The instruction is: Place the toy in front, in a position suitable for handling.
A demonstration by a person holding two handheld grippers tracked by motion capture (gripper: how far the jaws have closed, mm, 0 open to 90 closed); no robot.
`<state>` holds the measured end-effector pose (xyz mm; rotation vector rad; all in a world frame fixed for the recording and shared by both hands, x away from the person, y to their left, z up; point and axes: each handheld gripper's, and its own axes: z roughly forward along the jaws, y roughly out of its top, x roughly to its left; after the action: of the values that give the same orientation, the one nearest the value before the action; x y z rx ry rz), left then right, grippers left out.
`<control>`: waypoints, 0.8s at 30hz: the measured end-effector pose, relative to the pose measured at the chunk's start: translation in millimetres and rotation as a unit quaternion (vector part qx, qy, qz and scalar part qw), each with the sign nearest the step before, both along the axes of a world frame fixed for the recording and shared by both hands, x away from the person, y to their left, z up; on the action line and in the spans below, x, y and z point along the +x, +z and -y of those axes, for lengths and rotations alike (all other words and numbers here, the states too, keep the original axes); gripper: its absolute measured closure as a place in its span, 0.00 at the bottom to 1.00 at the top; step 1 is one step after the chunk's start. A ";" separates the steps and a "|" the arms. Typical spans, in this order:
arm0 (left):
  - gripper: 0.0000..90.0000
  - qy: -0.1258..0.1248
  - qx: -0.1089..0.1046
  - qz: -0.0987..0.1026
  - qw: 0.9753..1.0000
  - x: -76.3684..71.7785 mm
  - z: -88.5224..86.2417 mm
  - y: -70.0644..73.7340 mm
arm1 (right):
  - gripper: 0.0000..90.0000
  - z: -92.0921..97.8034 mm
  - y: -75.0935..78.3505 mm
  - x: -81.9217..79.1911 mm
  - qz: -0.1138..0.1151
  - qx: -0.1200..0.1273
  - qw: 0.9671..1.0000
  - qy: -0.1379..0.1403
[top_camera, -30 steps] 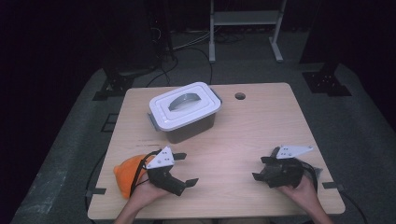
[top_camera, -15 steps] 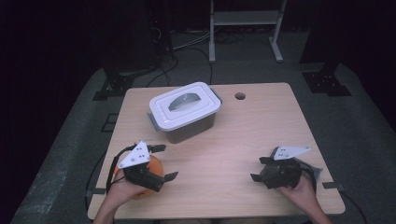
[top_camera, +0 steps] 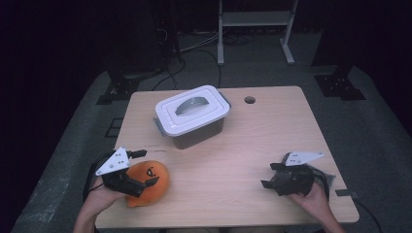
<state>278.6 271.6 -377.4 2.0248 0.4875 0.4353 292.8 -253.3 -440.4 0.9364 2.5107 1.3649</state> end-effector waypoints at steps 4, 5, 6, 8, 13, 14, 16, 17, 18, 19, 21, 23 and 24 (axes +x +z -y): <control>0.07 0.007 0.002 -0.012 1.000 2.3 -8.6 -6.4 | 0.23 0.4 0.0 0.3 0.000 0.001 1.000 -0.001; 0.08 0.008 0.003 -0.020 1.000 4.4 -13.6 -11.7 | 0.23 0.5 -0.2 0.5 -0.001 0.001 1.000 -0.001; 0.08 0.010 0.000 -0.026 1.000 5.7 -16.0 -14.6 | 0.23 0.5 -0.3 0.6 -0.001 0.001 1.000 -0.001; 0.09 0.013 0.003 -0.038 0.999 7.9 -20.1 -20.0 | 0.23 0.8 -0.4 0.8 -0.001 0.002 1.000 0.000; 0.14 0.006 -0.004 -0.060 0.998 10.0 -28.0 -29.0 | 0.22 1.9 0.1 0.4 0.001 0.004 1.000 -0.001; 0.15 0.006 -0.004 -0.060 0.998 10.0 -28.0 -29.0 | 0.22 1.9 0.1 0.4 0.001 0.004 1.000 -0.001; 0.16 0.005 0.004 -0.076 0.997 10.8 -30.9 -35.2 | 0.22 1.4 0.7 -0.1 0.003 0.002 1.000 -0.001; 0.17 0.004 0.007 -0.078 0.997 11.2 -31.1 -37.2 | 0.23 1.0 1.0 -0.4 0.004 0.001 1.000 0.000; 0.17 0.005 0.008 -0.079 0.997 11.7 -30.9 -38.6 | 0.23 0.6 1.2 -0.7 0.005 0.000 1.000 0.000; 0.17 0.006 0.006 -0.079 0.997 12.5 -30.4 -39.8 | 0.23 0.1 1.2 -0.8 0.007 -0.002 1.000 0.001; 0.17 0.009 0.009 -0.078 0.997 13.9 -28.9 -42.4 | 0.22 -0.4 1.1 -1.0 0.007 -0.003 1.000 0.001; 0.17 0.010 0.010 -0.077 0.997 15.0 -27.2 -45.3 | 0.23 -0.2 1.0 -1.0 0.007 -0.005 1.000 0.002; 0.18 0.012 0.010 -0.077 0.997 15.5 -26.4 -46.0 | 0.23 0.0 1.1 -1.0 0.008 -0.004 1.000 0.002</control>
<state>294.1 298.0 -423.3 2.0841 0.6049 0.3001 291.9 -253.3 -439.3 0.9151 2.5070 1.3561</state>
